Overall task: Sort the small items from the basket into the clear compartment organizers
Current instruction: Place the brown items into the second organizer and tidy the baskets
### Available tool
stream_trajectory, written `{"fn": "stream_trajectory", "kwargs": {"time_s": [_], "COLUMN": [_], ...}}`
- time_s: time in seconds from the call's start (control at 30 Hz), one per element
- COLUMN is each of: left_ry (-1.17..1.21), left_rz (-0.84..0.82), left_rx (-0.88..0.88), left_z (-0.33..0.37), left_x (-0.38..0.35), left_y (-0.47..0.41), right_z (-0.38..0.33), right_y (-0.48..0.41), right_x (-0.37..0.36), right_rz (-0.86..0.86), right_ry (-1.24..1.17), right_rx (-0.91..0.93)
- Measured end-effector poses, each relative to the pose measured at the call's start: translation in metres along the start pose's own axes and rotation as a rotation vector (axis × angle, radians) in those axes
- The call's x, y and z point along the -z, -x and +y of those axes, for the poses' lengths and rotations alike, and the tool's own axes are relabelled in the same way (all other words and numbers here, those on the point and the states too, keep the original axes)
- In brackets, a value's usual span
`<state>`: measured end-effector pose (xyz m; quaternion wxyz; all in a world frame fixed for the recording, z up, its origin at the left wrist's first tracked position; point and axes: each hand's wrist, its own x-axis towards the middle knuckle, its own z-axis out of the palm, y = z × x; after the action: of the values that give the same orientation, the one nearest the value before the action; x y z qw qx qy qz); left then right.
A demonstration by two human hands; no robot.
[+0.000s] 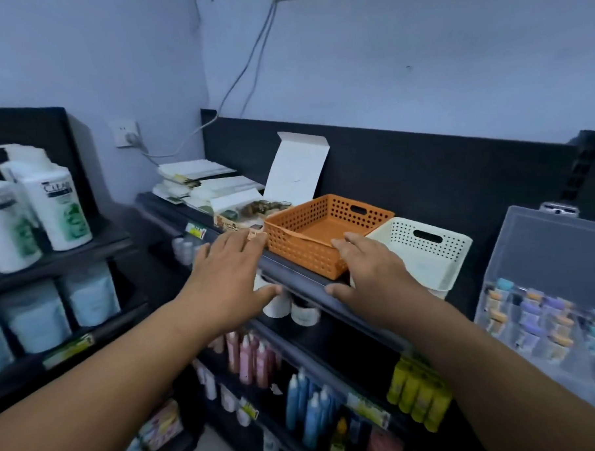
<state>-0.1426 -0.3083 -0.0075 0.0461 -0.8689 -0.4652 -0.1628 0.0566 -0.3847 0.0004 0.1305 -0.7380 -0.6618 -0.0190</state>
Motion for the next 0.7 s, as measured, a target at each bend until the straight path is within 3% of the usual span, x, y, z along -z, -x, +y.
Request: {"fn": "stream_trajectory", "kwargs": {"time_s": [0.47, 0.7], "left_ry": [0.015, 0.061], "left_rz": [-0.012, -0.052], "left_rx": [0.148, 0.21], "left_z": [-0.086, -0.122], "left_x": [-0.026, -0.049], "left_y": [-0.137, -0.195], "right_z": [-0.011, -0.022], "right_y": [-0.194, -0.278], "right_x": [-0.02, -0.04], "right_rz": [-0.072, -0.174], "right_ry": [-0.157, -0.099], "right_rx": [0.169, 0.215]}}
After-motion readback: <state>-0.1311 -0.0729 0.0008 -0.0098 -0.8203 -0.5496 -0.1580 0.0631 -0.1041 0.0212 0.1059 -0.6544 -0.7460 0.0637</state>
